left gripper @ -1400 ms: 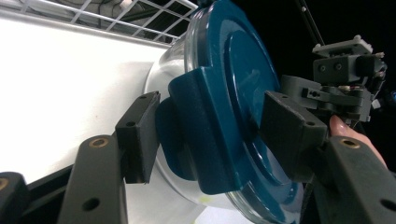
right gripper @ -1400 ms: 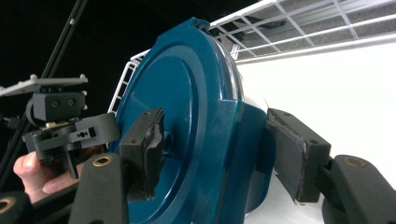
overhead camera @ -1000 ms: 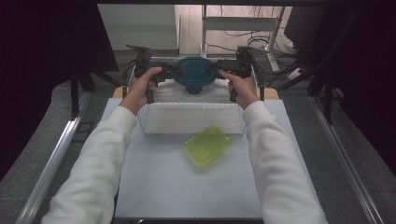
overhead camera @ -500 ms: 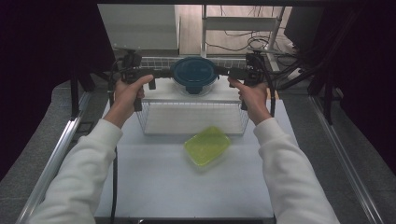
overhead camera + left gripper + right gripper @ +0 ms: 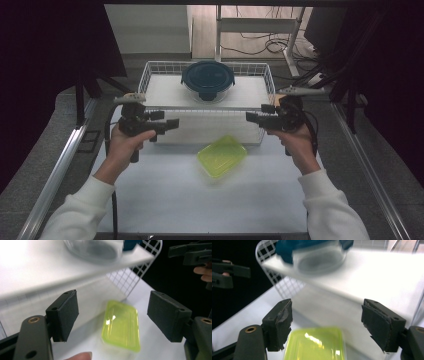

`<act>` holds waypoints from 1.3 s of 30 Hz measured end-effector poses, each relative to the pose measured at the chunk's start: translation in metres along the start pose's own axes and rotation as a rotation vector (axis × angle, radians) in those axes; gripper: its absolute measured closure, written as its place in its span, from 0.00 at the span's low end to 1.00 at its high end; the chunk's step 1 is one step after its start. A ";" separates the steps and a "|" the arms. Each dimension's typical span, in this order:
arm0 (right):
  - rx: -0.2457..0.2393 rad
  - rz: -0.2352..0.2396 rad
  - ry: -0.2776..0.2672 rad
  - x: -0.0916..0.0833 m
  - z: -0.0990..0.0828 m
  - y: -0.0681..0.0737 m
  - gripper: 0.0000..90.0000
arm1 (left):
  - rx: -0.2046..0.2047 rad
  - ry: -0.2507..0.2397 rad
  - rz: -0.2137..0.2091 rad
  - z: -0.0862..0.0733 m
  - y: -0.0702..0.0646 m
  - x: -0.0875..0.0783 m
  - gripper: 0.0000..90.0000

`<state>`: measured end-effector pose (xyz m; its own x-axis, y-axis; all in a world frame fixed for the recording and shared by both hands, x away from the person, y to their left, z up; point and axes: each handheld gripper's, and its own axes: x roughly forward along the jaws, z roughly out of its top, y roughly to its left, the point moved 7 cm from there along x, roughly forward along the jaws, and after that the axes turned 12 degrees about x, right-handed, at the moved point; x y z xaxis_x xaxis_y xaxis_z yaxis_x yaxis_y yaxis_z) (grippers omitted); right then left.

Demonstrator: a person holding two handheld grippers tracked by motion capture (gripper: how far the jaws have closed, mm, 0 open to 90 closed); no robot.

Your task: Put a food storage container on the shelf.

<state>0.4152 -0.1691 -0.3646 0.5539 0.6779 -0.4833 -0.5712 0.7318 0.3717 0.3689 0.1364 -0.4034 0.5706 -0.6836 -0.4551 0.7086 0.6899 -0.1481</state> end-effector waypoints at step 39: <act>0.006 -0.051 0.242 0.024 -0.136 -0.012 0.31 | 0.008 0.216 -0.005 -0.120 -0.034 0.028 0.30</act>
<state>0.3537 -0.1712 -0.4885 0.4201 0.6038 -0.6774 -0.5421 0.7656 0.3463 0.3112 0.1223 -0.5170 0.4654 -0.6194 -0.6322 0.7150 0.6841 -0.1440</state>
